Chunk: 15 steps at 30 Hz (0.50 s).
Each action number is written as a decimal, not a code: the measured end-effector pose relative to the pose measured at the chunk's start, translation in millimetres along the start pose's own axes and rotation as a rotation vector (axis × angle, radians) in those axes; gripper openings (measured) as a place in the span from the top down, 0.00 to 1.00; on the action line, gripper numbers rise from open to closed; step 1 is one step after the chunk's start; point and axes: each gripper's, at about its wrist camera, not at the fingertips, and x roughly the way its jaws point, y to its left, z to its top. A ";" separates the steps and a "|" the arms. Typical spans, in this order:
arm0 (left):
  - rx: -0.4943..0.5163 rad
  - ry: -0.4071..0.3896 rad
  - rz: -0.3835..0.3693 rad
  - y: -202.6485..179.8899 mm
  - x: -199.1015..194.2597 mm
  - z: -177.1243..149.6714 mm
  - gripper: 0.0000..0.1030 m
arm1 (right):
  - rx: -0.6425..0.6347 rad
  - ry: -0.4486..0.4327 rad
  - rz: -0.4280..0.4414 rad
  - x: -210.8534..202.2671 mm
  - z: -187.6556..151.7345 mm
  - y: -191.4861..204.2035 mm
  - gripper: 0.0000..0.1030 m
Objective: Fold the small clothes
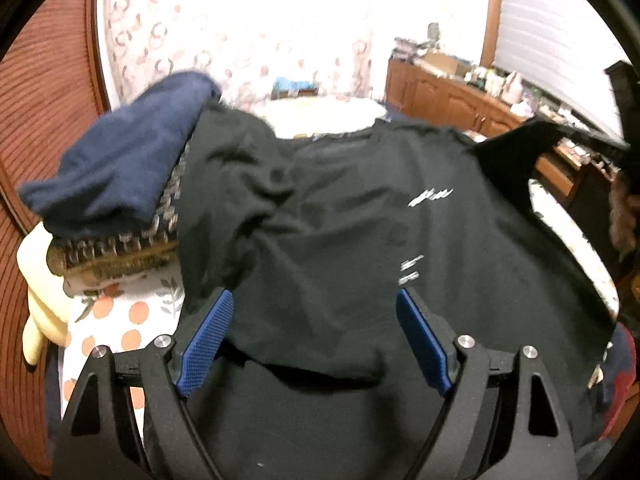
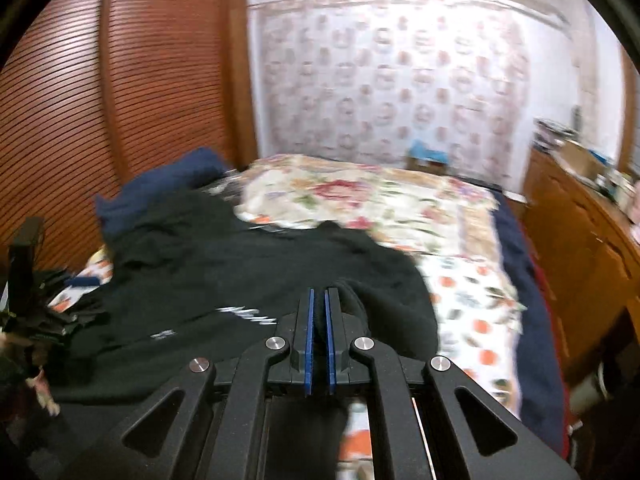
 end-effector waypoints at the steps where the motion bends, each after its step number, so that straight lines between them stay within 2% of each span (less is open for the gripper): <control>1: 0.005 -0.012 -0.005 -2.8 -4.8 1.6 0.18 | -0.012 0.012 0.018 2.6 -3.4 6.6 0.95; 3: 0.013 -0.041 -0.016 -10.2 -16.0 4.9 0.18 | -0.018 0.038 0.031 7.6 -9.9 10.5 0.94; 5: 0.015 -0.067 -0.035 -16.7 -25.3 7.4 0.18 | -0.010 0.059 0.019 12.2 -14.0 7.9 0.82; 6: 0.013 -0.076 -0.042 -16.6 -27.6 9.3 0.18 | -0.002 0.063 0.013 12.8 -16.0 3.4 0.70; 8: 0.011 -0.097 -0.052 -20.1 -33.2 10.7 0.18 | 0.025 0.062 0.003 11.3 -16.2 -8.6 0.60; 11: 0.016 -0.129 -0.046 -23.5 -37.6 12.7 0.18 | 0.055 0.075 -0.046 8.4 -13.7 -18.2 0.59; 15: 0.011 -0.137 -0.056 -24.3 -36.6 13.3 0.18 | 0.101 0.162 -0.102 21.4 -22.6 -35.1 0.59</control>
